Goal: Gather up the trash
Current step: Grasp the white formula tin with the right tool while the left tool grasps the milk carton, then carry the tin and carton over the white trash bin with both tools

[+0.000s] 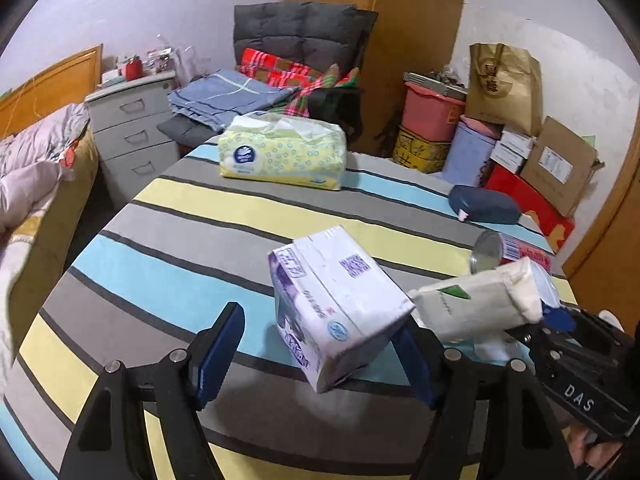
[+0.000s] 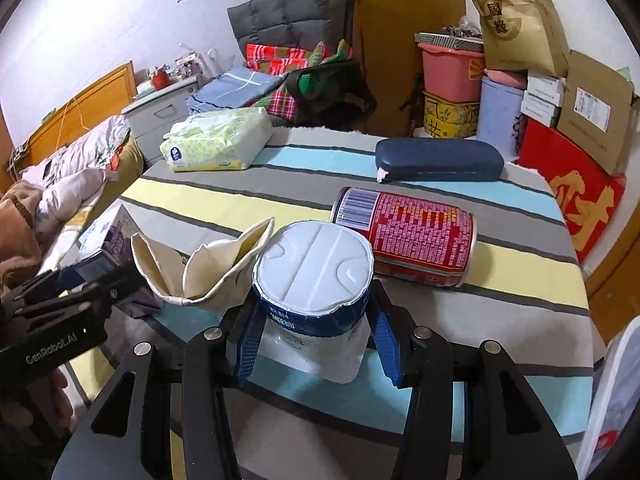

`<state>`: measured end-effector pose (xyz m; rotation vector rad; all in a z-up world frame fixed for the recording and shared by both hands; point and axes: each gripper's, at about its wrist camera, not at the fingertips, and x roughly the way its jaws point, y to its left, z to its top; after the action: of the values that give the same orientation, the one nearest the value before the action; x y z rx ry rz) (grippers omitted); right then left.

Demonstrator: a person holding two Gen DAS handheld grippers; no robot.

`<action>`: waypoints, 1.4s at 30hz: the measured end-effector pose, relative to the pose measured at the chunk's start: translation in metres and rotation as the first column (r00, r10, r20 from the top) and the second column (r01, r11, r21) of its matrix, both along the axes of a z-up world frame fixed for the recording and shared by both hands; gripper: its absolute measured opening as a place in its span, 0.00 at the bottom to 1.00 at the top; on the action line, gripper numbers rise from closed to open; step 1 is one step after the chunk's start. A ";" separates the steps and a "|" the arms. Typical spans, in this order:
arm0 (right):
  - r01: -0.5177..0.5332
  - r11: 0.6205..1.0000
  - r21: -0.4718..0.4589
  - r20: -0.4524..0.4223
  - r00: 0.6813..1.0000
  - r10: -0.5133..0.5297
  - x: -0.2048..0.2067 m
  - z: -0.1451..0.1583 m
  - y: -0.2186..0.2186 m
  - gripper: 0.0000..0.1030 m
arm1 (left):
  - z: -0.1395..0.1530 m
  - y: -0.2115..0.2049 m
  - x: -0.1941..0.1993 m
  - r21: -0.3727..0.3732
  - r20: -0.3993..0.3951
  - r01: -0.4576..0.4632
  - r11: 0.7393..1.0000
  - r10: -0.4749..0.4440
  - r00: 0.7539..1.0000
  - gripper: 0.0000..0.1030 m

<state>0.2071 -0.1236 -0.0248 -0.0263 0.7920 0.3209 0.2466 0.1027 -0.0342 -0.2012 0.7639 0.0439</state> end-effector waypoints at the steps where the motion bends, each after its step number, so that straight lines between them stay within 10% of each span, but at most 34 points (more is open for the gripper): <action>1: -0.002 1.000 0.000 -0.003 1.000 0.002 0.000 -0.001 0.000 0.49 | 0.000 0.002 0.002 -0.004 0.006 -0.007 1.000 0.007 1.000 0.71; 8: -0.004 1.000 -0.004 -0.005 1.000 0.004 -0.002 0.000 0.001 0.49 | -0.001 0.009 0.007 -0.021 0.011 -0.016 1.000 0.017 1.000 0.55; 42: 0.145 0.989 0.021 0.087 0.985 -0.146 -0.060 0.028 -0.042 0.49 | 0.064 -0.062 -0.085 0.071 0.142 0.223 0.972 -0.231 0.963 0.55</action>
<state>0.1467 -0.1655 0.0031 0.0305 0.6994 0.1858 0.1613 0.0406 0.0301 -0.0624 0.6313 -0.1664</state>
